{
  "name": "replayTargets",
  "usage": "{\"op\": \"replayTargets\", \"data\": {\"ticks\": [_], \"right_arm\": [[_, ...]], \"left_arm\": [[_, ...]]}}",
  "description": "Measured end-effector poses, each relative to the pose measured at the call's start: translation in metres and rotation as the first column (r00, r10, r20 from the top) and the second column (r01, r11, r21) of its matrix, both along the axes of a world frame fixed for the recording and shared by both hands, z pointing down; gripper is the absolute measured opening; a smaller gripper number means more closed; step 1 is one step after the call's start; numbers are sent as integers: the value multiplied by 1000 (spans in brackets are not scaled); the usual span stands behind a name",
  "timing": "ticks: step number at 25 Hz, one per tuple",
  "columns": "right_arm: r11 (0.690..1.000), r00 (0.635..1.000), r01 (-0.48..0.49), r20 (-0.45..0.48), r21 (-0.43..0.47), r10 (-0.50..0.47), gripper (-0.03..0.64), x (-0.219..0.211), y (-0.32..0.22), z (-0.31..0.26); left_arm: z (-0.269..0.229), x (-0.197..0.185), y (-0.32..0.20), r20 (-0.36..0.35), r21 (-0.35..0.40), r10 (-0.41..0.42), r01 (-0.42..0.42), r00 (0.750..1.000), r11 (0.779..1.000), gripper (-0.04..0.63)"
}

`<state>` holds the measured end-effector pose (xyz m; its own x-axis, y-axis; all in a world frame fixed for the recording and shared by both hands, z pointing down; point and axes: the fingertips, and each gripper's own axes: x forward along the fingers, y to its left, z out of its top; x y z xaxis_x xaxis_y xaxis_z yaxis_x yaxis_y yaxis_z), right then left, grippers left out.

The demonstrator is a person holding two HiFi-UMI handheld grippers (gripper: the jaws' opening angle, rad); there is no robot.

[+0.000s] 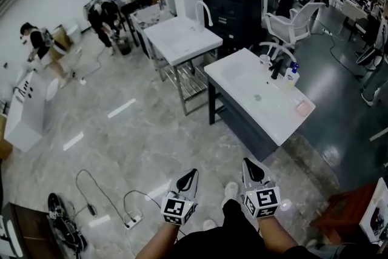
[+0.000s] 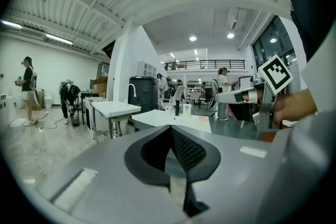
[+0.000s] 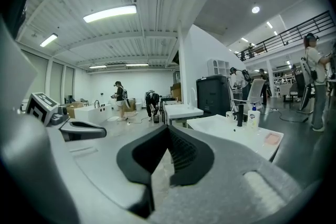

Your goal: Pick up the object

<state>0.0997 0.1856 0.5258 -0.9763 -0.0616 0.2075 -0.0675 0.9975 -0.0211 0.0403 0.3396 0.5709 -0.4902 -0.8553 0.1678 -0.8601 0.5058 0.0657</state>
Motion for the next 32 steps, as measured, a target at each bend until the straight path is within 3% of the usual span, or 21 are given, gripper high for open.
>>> {"op": "replayTargets", "data": {"ticks": [13, 17, 21, 32], "right_arm": [[995, 995, 97, 19, 17, -97, 3, -125, -69, -12], [992, 992, 123, 10, 31, -123, 3, -158, -95, -11], [991, 992, 130, 1, 23, -130, 3, -180, -124, -2], [991, 992, 129, 1, 18, -129, 3, -212, -196, 2]], "left_arm": [[-15, -119, -68, 27, -7, -85, 86, 996, 996, 18], [-19, -148, -96, -21, 1, -103, 103, 994, 995, 18], [-19, -172, -113, -51, -17, -130, 129, 990, 991, 18], [-21, -209, -176, -17, -8, -122, 122, 992, 993, 19]]}}
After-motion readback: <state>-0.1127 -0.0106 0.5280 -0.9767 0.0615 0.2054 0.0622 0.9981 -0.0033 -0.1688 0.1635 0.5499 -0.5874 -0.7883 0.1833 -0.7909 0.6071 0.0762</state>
